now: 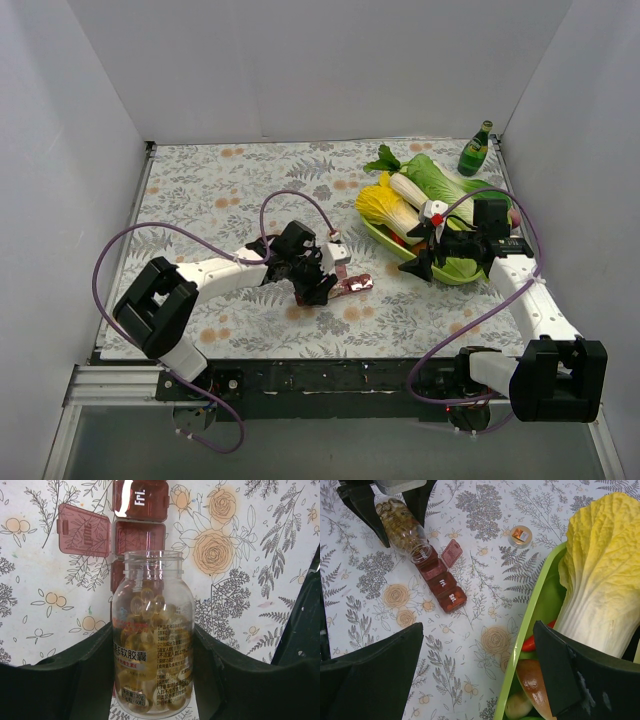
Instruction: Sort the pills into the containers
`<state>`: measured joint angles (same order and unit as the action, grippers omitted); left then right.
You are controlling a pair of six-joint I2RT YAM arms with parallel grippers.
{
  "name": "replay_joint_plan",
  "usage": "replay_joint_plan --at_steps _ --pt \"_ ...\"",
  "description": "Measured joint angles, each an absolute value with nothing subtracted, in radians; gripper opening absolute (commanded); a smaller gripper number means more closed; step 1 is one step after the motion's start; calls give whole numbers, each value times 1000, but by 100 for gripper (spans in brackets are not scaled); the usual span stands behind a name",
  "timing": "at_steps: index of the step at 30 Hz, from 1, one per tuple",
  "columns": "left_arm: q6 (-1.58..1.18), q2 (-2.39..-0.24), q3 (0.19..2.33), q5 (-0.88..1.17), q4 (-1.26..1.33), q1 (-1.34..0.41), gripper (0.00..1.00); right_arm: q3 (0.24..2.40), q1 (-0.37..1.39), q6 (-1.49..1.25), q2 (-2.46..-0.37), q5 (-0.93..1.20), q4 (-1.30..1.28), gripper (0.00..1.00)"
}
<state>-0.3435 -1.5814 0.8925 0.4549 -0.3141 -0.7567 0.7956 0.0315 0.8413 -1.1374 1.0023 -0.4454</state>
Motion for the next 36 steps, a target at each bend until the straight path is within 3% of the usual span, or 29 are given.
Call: replay_joint_plan --at_steps 36 --pt "-287 -1634 1005 376 -475 -778 0 796 26 845 -1142 1005 -450 98"
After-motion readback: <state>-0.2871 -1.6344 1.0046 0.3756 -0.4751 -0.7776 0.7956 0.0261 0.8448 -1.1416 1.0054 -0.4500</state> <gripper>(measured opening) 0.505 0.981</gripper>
